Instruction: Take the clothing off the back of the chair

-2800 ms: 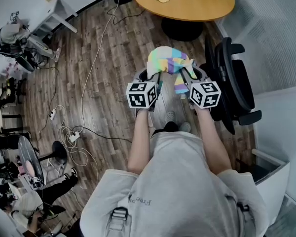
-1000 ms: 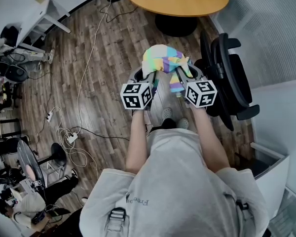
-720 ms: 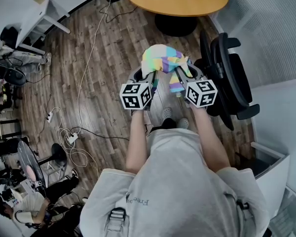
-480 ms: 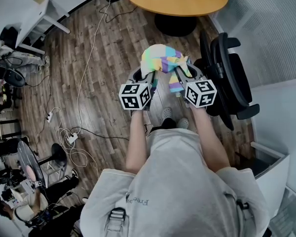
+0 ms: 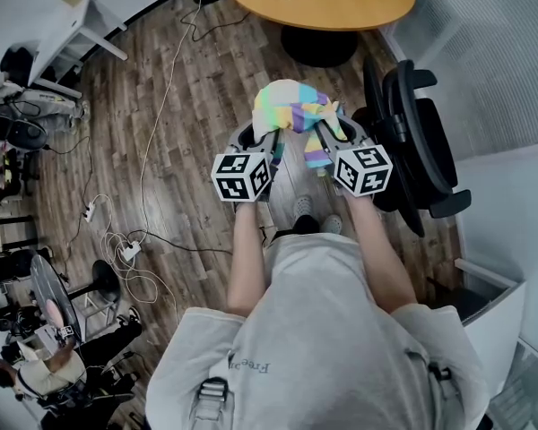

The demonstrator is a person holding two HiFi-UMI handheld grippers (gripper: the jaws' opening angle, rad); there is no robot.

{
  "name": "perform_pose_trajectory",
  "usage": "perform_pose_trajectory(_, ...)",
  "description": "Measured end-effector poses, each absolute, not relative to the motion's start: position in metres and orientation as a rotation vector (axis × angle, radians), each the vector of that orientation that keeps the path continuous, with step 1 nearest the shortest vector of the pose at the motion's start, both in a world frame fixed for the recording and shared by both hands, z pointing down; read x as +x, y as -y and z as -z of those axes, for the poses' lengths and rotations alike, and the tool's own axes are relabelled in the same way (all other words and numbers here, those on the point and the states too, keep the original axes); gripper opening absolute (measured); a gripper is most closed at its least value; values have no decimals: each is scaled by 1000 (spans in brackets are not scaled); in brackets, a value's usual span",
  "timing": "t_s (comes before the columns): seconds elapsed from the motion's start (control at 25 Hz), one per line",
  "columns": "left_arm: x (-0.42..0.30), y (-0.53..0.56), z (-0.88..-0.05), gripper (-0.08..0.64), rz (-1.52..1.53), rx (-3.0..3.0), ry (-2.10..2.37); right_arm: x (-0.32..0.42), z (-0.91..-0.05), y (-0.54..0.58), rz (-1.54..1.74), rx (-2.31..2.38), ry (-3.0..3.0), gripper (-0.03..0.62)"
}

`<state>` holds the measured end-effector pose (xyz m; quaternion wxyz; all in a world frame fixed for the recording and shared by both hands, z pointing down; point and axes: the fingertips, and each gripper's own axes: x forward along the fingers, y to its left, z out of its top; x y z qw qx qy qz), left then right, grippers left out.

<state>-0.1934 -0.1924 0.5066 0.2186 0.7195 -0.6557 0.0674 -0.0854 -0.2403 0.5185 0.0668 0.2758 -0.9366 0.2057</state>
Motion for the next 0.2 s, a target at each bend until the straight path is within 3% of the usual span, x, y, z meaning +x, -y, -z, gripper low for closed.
perform_pose_trajectory(0.2,-193,191,-499,127,-192,2003,1826,-86,-514,240,-607,830,2840,104)
